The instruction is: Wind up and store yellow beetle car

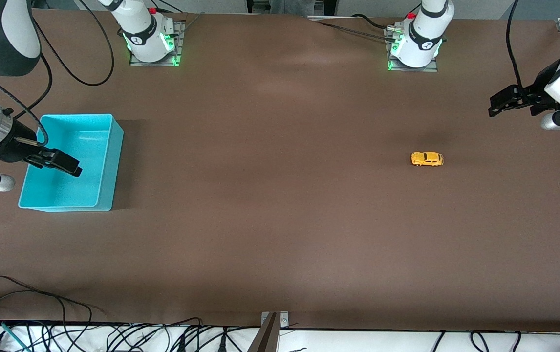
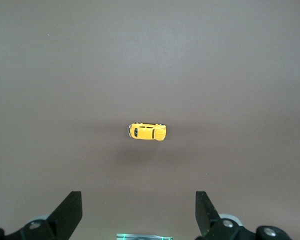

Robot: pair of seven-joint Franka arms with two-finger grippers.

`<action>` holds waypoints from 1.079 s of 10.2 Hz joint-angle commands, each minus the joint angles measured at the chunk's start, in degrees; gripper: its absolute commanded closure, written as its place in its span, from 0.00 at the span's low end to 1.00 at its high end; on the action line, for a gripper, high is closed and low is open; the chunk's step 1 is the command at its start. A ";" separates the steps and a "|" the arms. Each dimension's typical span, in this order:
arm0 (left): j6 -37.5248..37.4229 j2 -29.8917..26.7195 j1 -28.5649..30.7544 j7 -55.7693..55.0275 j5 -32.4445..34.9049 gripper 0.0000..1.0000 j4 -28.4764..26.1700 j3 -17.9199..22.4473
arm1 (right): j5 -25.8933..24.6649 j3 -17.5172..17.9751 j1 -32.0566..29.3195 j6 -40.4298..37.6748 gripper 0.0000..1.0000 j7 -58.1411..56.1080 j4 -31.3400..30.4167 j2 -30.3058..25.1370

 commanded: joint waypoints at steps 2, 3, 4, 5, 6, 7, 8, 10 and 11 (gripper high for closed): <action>-1.05 0.64 -0.48 0.82 -0.92 0.00 1.82 0.45 | 1.20 0.03 -0.20 -0.75 0.00 -0.93 0.05 -0.62; -1.14 0.64 -0.13 0.91 -0.92 0.00 1.73 0.46 | 1.12 0.03 -0.29 -0.75 0.00 -0.84 0.05 -0.62; -1.14 0.64 0.05 0.82 -0.92 0.00 1.73 0.63 | 1.20 0.03 -0.20 -0.75 0.00 -0.58 0.05 -0.53; -1.14 0.64 0.14 0.91 -0.92 0.00 1.64 0.72 | 1.21 0.03 -0.20 -0.75 0.00 -0.57 0.05 -0.53; -1.40 0.56 0.40 0.91 -0.92 0.00 1.47 0.72 | 1.21 0.03 -0.20 -0.75 0.00 -0.75 0.05 -0.53; -1.49 0.56 0.32 0.91 -0.92 0.00 1.64 0.72 | 1.21 0.03 -0.20 -0.75 0.00 -0.75 0.05 -0.53; -1.49 0.47 0.32 0.91 -0.92 0.00 1.56 0.63 | 1.21 0.03 -0.20 -0.75 0.00 -0.66 0.05 -0.53; -1.49 0.38 0.32 0.82 -1.01 0.00 1.56 0.63 | 1.21 0.03 -0.20 -0.75 0.00 -0.57 0.05 -0.53; -1.49 0.03 0.32 0.74 -1.01 0.00 1.21 0.46 | 1.21 -0.14 -0.29 -0.75 0.00 -0.75 0.05 -0.61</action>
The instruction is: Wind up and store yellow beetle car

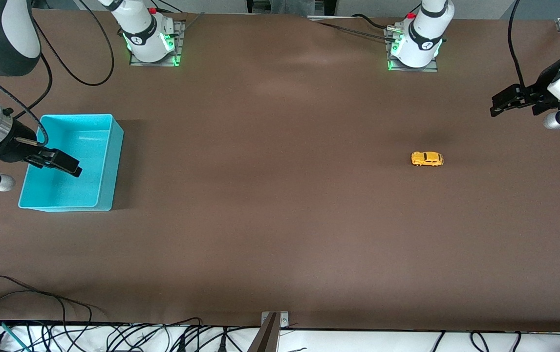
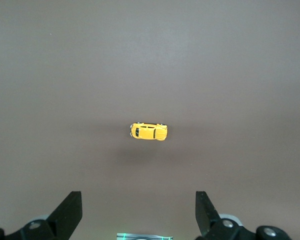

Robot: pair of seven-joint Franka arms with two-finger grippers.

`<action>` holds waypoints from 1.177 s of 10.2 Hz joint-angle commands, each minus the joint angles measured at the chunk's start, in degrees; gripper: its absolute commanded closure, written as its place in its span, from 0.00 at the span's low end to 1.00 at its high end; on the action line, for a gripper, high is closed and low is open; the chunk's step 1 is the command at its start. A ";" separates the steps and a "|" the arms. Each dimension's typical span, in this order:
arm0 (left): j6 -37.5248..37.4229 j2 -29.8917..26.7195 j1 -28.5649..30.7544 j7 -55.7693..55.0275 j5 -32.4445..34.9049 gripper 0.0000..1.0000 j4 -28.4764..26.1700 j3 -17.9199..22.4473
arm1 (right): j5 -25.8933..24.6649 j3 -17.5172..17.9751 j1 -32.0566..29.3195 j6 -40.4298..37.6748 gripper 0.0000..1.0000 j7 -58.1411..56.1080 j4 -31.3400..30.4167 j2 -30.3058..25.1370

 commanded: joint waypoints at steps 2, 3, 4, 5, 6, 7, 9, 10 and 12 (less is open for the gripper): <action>-1.24 -0.67 0.30 0.65 -2.33 0.00 0.47 -0.15 | 1.20 -0.13 -0.20 -0.72 0.00 -0.67 0.14 -0.61; -1.24 -0.68 0.30 0.65 -2.33 0.00 0.47 -0.15 | 1.20 0.05 -0.20 -0.72 0.00 -0.32 0.14 -0.61; -1.24 -0.68 0.30 0.65 -2.33 0.00 0.55 -0.24 | 1.20 0.13 -0.20 -0.72 0.00 -0.40 0.14 -0.61; -1.16 -0.59 0.30 0.65 -2.33 0.00 0.55 -0.15 | 1.29 0.14 -0.20 -0.72 0.00 -0.57 0.05 -0.61; -1.15 -0.50 0.30 0.65 -2.33 0.00 0.55 -0.15 | 1.21 0.14 -0.20 -0.72 0.00 -0.66 0.14 -0.61; -1.15 -0.50 0.30 0.65 -2.33 0.00 0.55 -0.15 | 1.20 0.14 -0.29 -0.72 0.00 -0.66 0.05 -0.61; -1.07 -0.41 0.39 0.65 -2.33 0.00 0.55 -0.07 | 1.20 0.14 -0.20 -0.63 0.00 -0.58 0.14 -0.61; -1.15 -0.50 0.39 0.65 -2.42 0.00 0.55 -0.06 | 1.20 0.14 -0.20 -0.55 0.00 -0.58 0.14 -0.61; -1.15 -0.50 0.39 0.65 -2.33 0.00 0.55 -0.06 | 1.20 0.22 -0.20 -0.54 0.00 -0.40 0.14 -0.61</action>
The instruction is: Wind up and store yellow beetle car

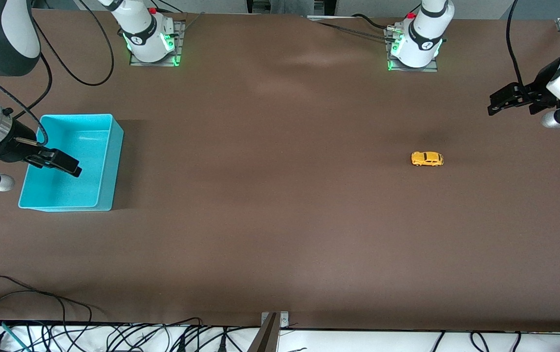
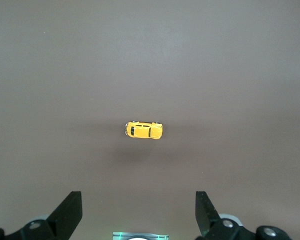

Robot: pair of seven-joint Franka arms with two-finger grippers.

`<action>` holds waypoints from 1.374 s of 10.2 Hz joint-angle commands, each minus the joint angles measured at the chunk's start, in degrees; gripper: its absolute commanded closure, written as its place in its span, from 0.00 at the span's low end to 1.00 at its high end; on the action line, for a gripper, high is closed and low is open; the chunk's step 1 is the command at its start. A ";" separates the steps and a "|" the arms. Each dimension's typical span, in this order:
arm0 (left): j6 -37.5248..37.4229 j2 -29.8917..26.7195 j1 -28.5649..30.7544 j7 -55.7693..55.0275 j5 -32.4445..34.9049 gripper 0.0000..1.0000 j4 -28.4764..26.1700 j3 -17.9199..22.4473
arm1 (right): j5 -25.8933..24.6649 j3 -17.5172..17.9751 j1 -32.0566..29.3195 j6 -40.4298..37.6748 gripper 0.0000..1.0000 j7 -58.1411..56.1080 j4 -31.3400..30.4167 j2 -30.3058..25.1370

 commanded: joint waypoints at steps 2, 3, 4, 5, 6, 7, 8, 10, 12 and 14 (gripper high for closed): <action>-0.87 -0.35 0.40 0.65 -1.28 0.00 0.55 0.03 | 1.20 0.23 -0.19 -0.55 0.00 -0.58 0.14 -0.59; -0.87 -0.35 0.31 0.65 -1.28 0.00 0.64 0.03 | 1.20 0.23 -0.19 -0.55 0.00 -0.58 0.14 -0.59; -0.87 -0.35 0.40 0.65 -1.28 0.00 0.55 0.03 | 1.20 0.23 -0.19 -0.63 0.00 -0.66 0.14 -0.59; -0.87 -0.35 0.31 0.65 -1.28 0.00 0.64 0.03 | 1.20 0.23 -0.19 -0.63 0.00 -0.66 0.14 -0.59; -0.87 -0.35 0.40 0.65 -1.28 0.00 0.55 0.03 | 1.20 0.41 -0.19 -0.63 0.00 -0.66 0.14 -0.59; -0.87 -0.35 0.40 0.65 -1.28 0.00 0.55 0.03 | 1.20 0.50 -0.19 -0.63 0.00 -0.66 0.14 -0.59; -0.87 -0.35 0.40 0.65 -1.28 0.00 0.55 0.03 | 1.20 0.58 -0.19 -0.72 0.00 -0.58 0.14 -0.59; -0.87 -0.35 0.40 0.65 -1.28 0.00 0.55 0.03 | 1.20 0.58 -0.19 -0.72 0.00 -0.58 0.14 -0.68; -0.87 -0.35 0.40 0.65 -1.28 0.00 0.55 0.03 | 1.20 0.58 -0.19 -0.72 0.00 -0.58 0.14 -0.59; -0.87 -0.35 0.40 0.65 -1.28 0.00 0.55 0.03 | 1.20 1.63 -0.19 -0.72 0.00 -0.14 0.14 -0.59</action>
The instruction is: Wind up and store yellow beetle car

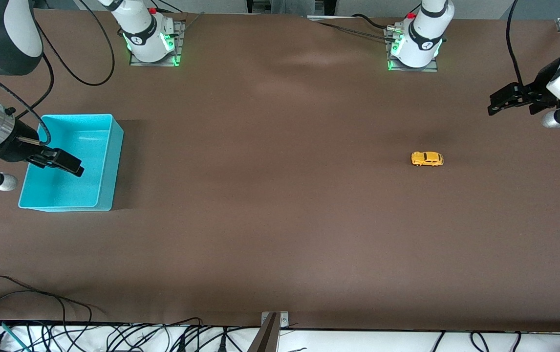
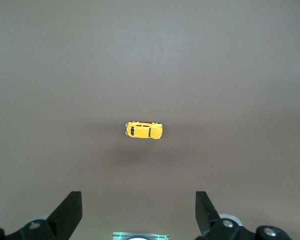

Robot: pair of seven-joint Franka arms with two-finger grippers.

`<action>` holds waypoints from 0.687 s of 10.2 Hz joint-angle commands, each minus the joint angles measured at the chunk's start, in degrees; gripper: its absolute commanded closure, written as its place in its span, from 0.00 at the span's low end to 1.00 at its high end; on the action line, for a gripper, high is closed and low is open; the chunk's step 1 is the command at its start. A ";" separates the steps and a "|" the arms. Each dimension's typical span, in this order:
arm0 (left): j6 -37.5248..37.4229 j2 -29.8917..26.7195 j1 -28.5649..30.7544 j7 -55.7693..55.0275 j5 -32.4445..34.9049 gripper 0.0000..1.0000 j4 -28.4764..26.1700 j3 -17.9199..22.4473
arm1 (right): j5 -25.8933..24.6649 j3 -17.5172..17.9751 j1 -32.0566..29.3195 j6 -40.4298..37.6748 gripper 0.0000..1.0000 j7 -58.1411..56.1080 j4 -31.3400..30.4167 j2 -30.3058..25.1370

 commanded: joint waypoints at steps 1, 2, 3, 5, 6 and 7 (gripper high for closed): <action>-0.87 -0.35 0.40 0.65 -1.28 0.00 0.55 0.03 | 1.18 0.93 -0.21 -0.72 0.00 -0.05 0.14 -0.58; -0.87 -0.35 0.40 0.65 -1.28 0.00 0.55 0.03 | 1.18 0.93 -0.21 -0.72 0.00 -0.05 0.05 -0.58; -0.87 -0.35 0.31 0.65 -1.28 0.00 0.55 0.03 | 1.18 0.84 -0.21 -0.72 0.00 -0.40 0.05 -0.58; -0.87 -0.35 0.40 0.65 -1.28 0.00 0.55 0.03 | 1.18 0.75 -0.21 -0.72 0.00 -0.58 0.05 -0.58; -0.87 -0.35 0.40 0.65 -1.28 0.00 0.55 0.03 | 1.18 0.75 -0.21 -0.72 0.00 -0.58 0.05 -0.58; -0.87 -0.35 0.40 0.65 -1.28 0.00 0.55 0.03 | 1.18 0.75 -0.21 -0.37 0.00 -0.58 0.05 -0.49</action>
